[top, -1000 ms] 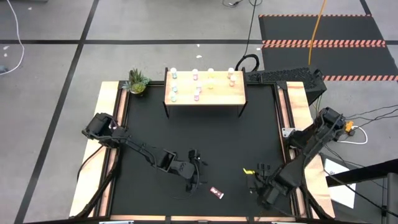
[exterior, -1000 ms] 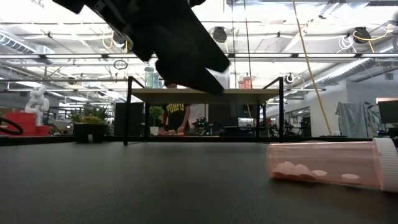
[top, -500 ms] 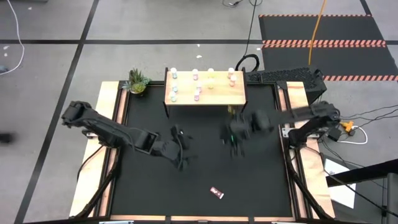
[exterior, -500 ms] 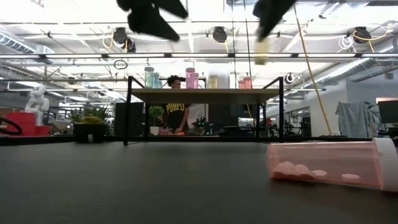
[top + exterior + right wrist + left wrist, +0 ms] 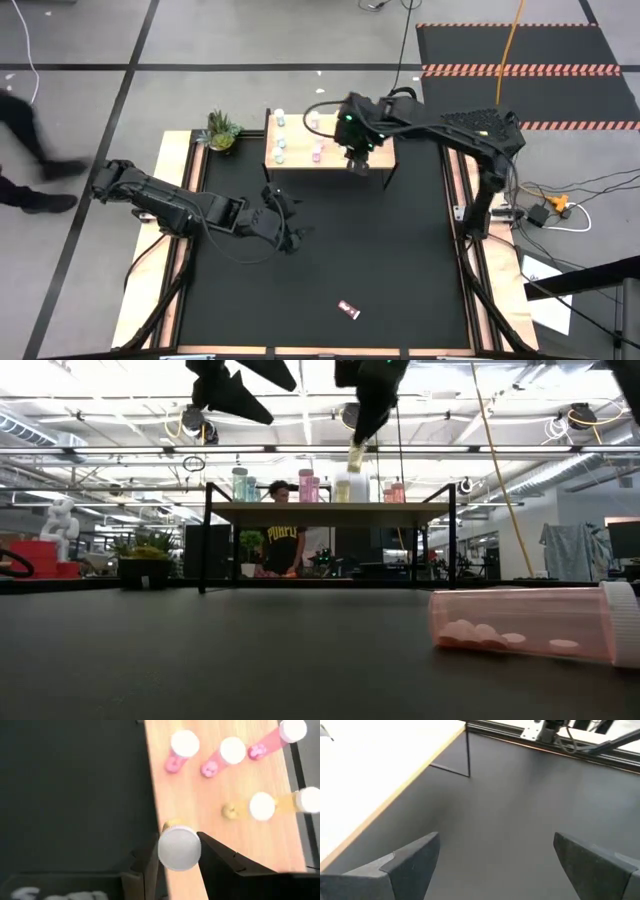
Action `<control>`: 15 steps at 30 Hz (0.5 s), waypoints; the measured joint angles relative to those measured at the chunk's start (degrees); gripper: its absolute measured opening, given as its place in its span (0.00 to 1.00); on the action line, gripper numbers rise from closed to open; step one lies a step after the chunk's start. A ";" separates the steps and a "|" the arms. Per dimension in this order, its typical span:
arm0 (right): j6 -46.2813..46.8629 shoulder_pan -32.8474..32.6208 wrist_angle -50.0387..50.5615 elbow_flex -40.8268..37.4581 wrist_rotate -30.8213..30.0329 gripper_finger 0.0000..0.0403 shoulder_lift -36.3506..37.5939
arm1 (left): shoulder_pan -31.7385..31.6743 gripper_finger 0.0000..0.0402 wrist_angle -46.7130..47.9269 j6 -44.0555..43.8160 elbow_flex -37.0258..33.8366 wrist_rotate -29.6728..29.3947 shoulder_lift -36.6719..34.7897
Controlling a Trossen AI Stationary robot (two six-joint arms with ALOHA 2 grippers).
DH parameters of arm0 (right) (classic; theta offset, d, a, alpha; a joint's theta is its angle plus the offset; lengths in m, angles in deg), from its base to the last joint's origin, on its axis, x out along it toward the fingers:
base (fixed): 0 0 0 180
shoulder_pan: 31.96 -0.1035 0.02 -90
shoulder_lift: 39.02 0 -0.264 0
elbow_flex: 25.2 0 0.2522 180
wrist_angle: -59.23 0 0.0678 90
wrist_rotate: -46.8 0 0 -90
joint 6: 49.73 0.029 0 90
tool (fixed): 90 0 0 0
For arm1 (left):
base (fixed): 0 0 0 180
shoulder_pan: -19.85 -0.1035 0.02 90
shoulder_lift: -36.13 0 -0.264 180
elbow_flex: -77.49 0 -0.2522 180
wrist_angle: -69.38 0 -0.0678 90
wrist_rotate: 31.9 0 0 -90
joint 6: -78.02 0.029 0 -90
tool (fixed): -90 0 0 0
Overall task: Pick and place medicine bottles onto shelf by color
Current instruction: Put the yellow pill bottle aligned with the other yellow pill bottles on the shelf
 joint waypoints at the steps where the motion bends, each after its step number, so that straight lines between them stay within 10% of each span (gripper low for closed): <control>1: -0.96 0.53 0.20 1.34 0.01 0.28 -1.53 | -0.38 0.97 0.09 -0.04 0.00 0.00 0.00; 15: -4.46 4.70 0.60 2.94 0.34 0.28 -7.47 | -1.28 0.97 5.57 -3.36 0.00 0.52 0.00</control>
